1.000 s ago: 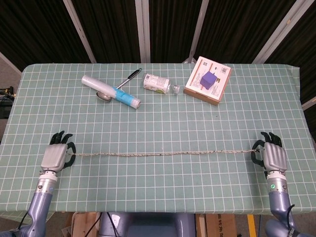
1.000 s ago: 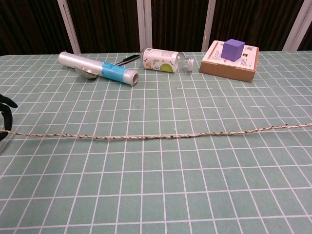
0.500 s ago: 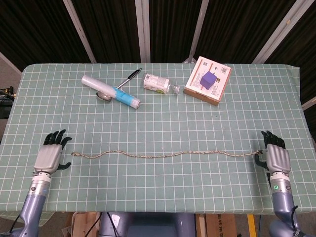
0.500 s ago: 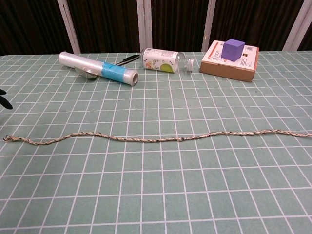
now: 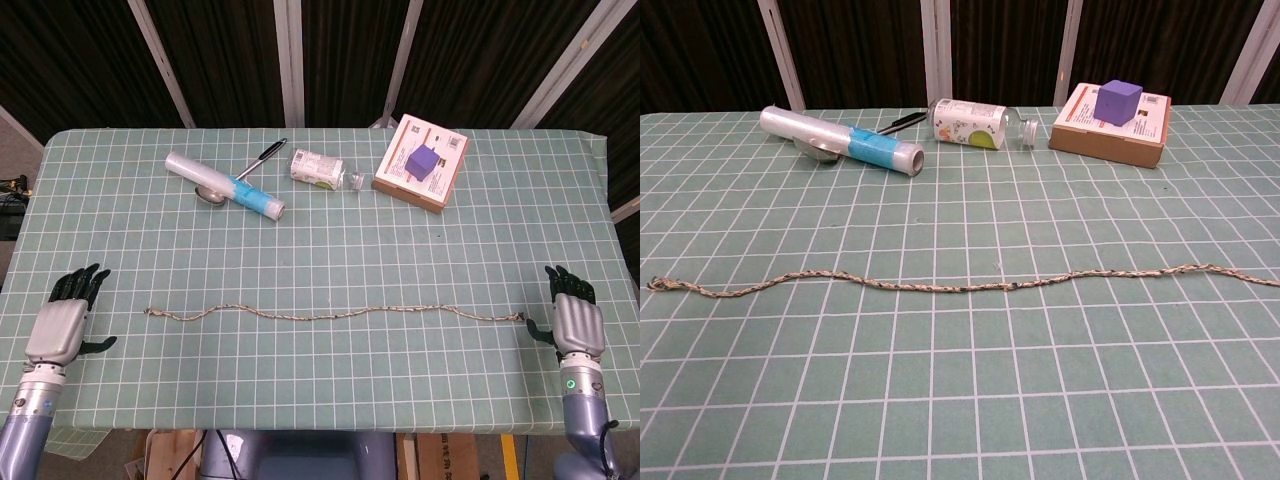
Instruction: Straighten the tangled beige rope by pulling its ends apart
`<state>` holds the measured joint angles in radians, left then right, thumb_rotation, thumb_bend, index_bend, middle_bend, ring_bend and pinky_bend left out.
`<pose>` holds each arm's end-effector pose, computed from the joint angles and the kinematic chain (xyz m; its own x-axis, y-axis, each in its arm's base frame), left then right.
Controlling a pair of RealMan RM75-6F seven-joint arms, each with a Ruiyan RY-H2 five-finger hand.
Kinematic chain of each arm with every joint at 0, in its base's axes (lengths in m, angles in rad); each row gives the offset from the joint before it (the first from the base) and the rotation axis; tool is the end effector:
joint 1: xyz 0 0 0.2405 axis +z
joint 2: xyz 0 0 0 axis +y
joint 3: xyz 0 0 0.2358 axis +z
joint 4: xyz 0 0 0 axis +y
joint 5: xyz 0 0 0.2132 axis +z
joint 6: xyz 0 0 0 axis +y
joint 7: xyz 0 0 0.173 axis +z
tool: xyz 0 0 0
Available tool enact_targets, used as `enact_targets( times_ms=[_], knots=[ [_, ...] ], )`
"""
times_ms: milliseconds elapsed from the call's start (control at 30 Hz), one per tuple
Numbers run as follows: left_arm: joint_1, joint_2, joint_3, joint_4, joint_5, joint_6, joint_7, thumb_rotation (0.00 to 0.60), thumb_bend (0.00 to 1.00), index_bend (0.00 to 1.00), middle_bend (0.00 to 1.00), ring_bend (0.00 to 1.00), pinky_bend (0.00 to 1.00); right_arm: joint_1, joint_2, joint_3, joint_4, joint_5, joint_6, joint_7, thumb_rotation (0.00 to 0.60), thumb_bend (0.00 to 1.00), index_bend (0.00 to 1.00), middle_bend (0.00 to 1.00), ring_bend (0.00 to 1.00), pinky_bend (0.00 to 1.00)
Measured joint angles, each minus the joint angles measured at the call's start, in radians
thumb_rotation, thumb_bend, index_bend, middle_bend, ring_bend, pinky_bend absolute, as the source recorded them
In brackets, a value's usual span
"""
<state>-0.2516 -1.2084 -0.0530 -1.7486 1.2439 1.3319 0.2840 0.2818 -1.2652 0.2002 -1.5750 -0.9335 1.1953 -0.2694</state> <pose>-0.2641 0.2462 0.0924 0.4174 0.1552 0.8954 0.9043 0.0263 -0.4261 -0.3231 -0.2829 0.1055 0.3502 -0.1644 0.9221 -0.8716 0.3034 0.3851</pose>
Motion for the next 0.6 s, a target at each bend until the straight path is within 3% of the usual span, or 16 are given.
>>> enact_targets(
  times_ms=[233,467,600],
  knots=[
    [0.082,0.054,0.063,-0.012,0.169,0.132,-0.072,0.6,0.15,0.04,0.0,0.0,0.0,-0.043,0.037,-0.043,-0.051,-0.183,0.076,0.075,0.6,0.33,0.0,0.0,0.0,0.0],
    [0.171,0.081,0.12,0.043,0.32,0.283,-0.137,0.6,0.15,0.0,0.0,0.0,0.0,-0.12,0.097,-0.14,-0.084,-0.468,0.226,0.156,0.6,0.33,0.0,0.0,0.0,0.0],
    [0.211,0.09,0.141,0.081,0.356,0.333,-0.174,0.6,0.15,0.0,0.0,0.0,0.0,-0.173,0.134,-0.185,-0.083,-0.558,0.315,0.216,0.6,0.33,0.0,0.0,0.0,0.0]
  ],
)
